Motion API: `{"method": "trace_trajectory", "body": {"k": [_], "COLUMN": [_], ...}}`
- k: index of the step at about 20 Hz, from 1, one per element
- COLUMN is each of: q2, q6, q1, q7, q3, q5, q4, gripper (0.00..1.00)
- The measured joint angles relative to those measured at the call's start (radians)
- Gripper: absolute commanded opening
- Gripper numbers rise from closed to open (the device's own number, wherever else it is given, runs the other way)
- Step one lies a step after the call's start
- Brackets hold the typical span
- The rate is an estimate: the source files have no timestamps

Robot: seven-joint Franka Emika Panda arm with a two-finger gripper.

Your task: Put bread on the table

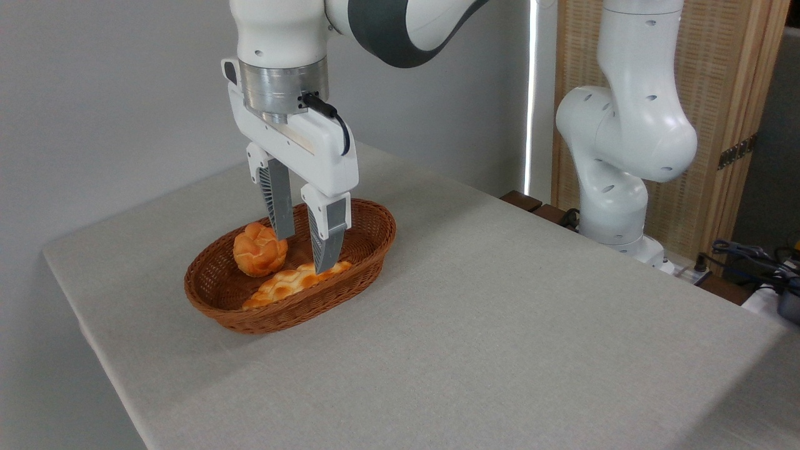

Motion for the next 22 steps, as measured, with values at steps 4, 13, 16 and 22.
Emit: {"method": "trace_trajectory", "body": {"k": [4, 13, 16, 22], "q2": [0.0, 0.0, 0.0, 0.002], "q6": [0.0, -0.007, -0.03, -0.036], "q1": [0.001, 0.001, 0.001, 0.001], "q7": [0.0, 0.0, 0.0, 0.0], "q3": [0.002, 0.004, 0.004, 0.004], "q5": [0.0, 0.0, 0.0, 0.0], "q4": [0.0, 0.0, 0.0, 0.0], "gripper": [1.0, 1.0, 1.0, 1.0]}}
